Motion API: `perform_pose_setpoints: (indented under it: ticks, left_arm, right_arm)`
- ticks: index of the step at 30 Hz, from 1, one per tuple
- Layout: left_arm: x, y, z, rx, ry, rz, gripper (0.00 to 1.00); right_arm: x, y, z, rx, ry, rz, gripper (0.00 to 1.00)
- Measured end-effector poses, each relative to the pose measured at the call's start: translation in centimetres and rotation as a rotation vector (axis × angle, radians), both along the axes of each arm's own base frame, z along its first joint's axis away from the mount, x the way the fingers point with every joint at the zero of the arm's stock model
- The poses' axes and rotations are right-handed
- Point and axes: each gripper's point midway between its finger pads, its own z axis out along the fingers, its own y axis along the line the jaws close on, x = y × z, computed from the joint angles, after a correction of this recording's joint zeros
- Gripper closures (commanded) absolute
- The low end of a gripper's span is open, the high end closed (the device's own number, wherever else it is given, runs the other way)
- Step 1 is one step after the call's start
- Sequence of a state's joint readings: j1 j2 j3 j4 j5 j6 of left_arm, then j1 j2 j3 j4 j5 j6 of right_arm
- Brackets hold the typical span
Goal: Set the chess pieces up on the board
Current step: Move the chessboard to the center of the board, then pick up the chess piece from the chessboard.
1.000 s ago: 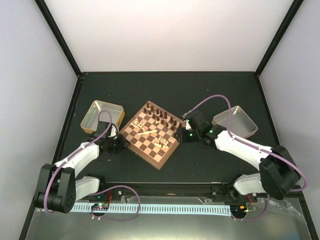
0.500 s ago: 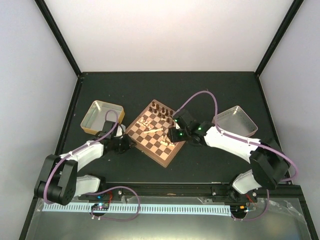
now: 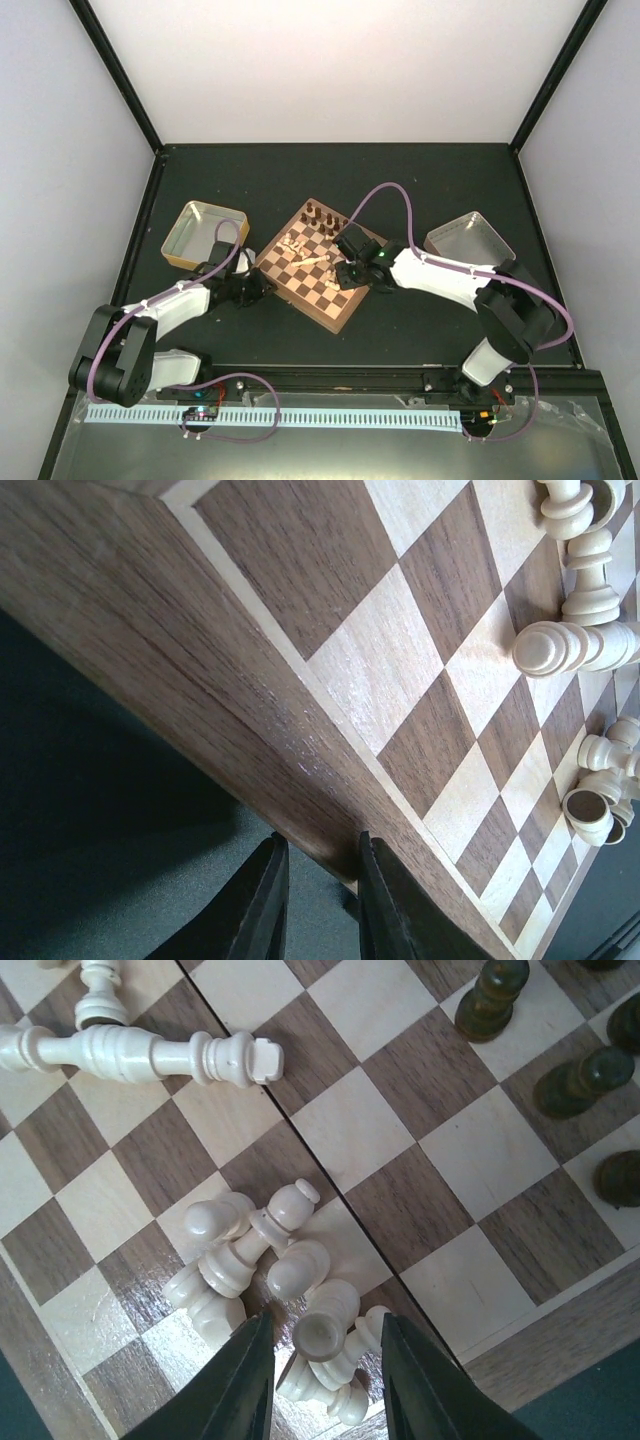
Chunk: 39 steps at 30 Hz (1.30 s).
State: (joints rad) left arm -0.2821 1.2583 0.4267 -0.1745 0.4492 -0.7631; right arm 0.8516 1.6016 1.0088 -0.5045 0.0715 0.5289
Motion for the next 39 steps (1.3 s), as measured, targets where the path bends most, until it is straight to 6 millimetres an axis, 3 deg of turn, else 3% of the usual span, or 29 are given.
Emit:
perform_pose_setpoints:
  ticks: [9, 18, 24, 34, 39]
  left_arm:
    - [-0.1, 0.0, 0.1, -0.001, -0.006, -0.001, 0.78]
    - [-0.2, -0.1, 0.2, -0.003, -0.011, -0.007, 0.78]
    - [-0.1, -0.1, 0.8, -0.008, -0.030, -0.007, 0.77]
    - [0.2, -0.1, 1.8, -0.014, -0.070, -0.003, 0.76]
    - [0.4, 0.0, 2.5, -0.013, -0.102, 0.004, 0.75]
  right_arm:
    - [0.1, -0.1, -0.6, -0.028, 0.008, 0.001, 0.73]
    - [0.6, 0.2, -0.9, -0.054, 0.001, 0.019, 0.89]
    - [0.6, 0.2, -0.8, -0.056, 0.000, 0.023, 0.90]
    - [0.2, 0.9, 3.8, 0.062, -0.058, 0.052, 0.90]
    - [-1.1, 1.5, 3.8, 0.073, -0.045, 0.089, 0.89]
